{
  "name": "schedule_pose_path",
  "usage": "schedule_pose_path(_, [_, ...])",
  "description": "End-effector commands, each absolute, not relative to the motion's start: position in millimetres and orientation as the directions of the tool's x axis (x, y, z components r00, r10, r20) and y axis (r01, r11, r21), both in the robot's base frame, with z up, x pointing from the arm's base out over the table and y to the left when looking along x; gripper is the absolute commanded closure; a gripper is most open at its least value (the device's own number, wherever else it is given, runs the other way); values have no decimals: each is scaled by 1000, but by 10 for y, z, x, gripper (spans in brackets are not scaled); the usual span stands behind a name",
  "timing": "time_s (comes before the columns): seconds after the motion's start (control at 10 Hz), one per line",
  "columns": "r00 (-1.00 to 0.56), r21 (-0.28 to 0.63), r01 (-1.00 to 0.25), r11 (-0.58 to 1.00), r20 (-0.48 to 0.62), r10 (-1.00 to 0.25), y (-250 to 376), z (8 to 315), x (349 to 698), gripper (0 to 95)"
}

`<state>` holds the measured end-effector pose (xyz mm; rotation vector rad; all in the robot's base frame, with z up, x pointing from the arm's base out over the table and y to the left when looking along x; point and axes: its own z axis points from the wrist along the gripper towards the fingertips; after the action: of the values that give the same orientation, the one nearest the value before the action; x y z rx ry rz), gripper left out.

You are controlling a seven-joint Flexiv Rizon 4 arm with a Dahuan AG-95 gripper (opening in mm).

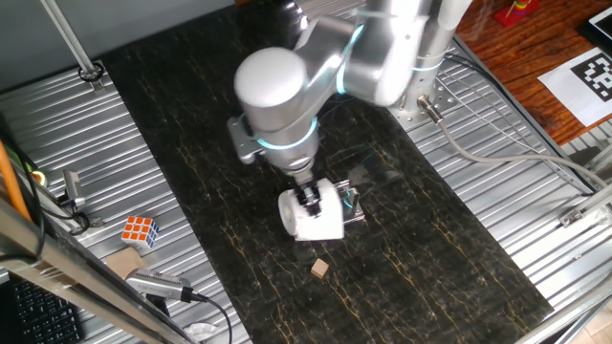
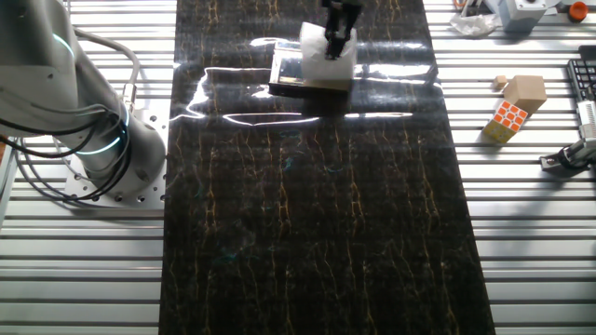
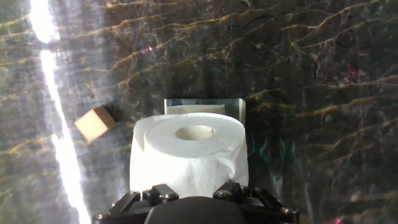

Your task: Take the roll of paper down from the shelf

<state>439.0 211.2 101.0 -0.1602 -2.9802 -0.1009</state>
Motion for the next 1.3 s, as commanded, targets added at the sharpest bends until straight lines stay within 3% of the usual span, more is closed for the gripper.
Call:
schedule_pose_path(0.1, [-982,61,114,992,159,103,2108,1036,4439,950])
schedule_pose_path(0.5, [-982,60,109,992,160,98,2116,1082,4631,950])
schedule_pose_path(1.3, [-988,62,-24,998,149,-33,1693,1146,5028,950])
